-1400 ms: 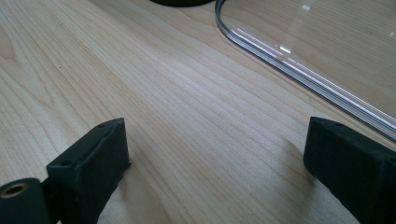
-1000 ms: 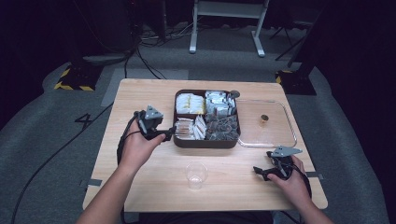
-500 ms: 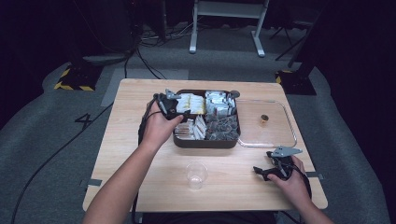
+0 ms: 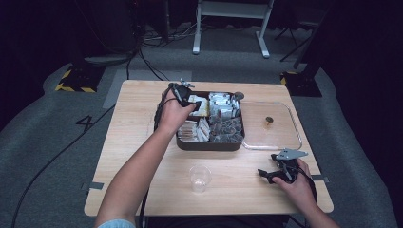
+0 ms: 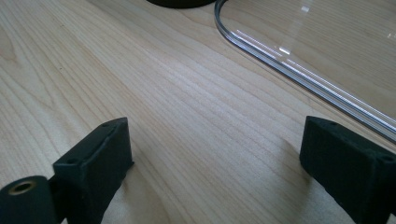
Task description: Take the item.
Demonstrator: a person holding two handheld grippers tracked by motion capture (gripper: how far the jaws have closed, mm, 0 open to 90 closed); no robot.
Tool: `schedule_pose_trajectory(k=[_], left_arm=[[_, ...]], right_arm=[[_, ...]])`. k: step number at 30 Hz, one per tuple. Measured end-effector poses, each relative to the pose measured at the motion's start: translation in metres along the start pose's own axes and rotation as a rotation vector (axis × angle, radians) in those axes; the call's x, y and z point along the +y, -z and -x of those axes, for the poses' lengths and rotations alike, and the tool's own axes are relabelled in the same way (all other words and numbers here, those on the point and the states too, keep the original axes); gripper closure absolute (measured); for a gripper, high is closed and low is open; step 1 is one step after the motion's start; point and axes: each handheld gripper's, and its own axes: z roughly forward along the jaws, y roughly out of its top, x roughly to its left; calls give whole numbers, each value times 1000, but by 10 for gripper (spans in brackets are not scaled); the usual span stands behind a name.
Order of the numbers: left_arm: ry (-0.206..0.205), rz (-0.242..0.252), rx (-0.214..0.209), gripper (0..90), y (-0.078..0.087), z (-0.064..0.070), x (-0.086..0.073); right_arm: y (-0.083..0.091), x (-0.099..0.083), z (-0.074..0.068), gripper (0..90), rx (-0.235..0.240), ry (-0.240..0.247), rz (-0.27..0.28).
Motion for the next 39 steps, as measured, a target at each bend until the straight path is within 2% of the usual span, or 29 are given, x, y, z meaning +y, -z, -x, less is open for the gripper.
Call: schedule_pose_trajectory(k=[1, 4, 5, 6, 7, 9, 10, 14, 18, 21, 22, 27, 30, 39], left_arm=[[1, 0, -8, 457, -7, 1, 2], [1, -1, -20, 459, -14, 2, 4], [5, -16, -33, 458, -23, 4, 6], [5, -16, -33, 458, -23, 4, 6], [7, -40, -44, 458, -33, 6, 8], [15, -47, -59, 459, -38, 7, 9], [27, -49, -79, 460, -47, 10, 11], [0, -78, -57, 457, -59, 10, 10], [18, -100, -48, 470, -69, 7, 6], [15, -148, -55, 492, -79, 5, 2], [15, -148, -55, 496, -79, 5, 2], [32, -214, -75, 552, -87, 6, -2], [27, -223, -74, 558, -88, 7, -2], [52, -243, -69, 604, -89, 6, -3]], right_arm=[[0, 0, 0, 94, 0, 0, 0], [0, 0, 0, 94, 0, 0, 0], [0, 0, 0, 96, 0, 0, 1], [0, 0, 0, 96, 0, 0, 1], [0, 0, 0, 107, 3, 3, 2], [1, 0, 0, 118, 7, 7, 5], [1, 0, 0, 120, 9, 7, 6], [1, 0, 0, 124, 11, 9, 6], [1, 0, 0, 128, 13, 12, 7], [1, 0, 0, 130, 16, 14, 9], [1, 0, 0, 130, 16, 14, 8], [1, 0, 0, 130, 18, 16, 9], [1, 0, 0, 131, 18, 17, 9], [1, 0, 0, 130, 19, 17, 9]])
